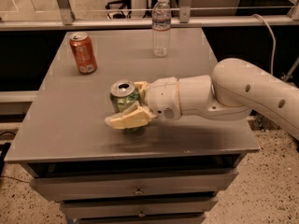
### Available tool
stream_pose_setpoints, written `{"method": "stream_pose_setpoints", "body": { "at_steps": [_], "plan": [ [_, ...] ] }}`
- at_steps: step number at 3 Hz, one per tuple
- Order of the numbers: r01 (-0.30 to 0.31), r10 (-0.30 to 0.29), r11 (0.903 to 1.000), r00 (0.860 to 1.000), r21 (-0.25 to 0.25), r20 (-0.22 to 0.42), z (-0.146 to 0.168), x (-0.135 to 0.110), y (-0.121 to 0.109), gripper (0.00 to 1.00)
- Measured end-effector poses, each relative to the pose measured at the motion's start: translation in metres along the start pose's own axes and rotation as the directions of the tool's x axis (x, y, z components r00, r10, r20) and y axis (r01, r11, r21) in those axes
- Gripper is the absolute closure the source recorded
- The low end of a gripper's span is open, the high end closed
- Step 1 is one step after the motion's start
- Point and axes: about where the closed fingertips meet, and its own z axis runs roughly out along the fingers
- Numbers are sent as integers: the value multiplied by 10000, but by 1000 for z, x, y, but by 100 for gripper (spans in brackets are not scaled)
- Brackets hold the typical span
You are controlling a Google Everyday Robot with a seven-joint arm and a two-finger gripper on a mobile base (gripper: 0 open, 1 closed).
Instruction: Pick green can
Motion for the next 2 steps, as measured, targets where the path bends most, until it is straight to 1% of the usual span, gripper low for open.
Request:
{"method": "stream_pose_setpoints", "body": {
  "at_steps": [1,2],
  "plan": [
    [181,-178,9966,9998,805,-43,-36,-33,-19,100],
    [348,-334,9880,9994,1503,-123,-66,-56,-32,100]
  ]
}}
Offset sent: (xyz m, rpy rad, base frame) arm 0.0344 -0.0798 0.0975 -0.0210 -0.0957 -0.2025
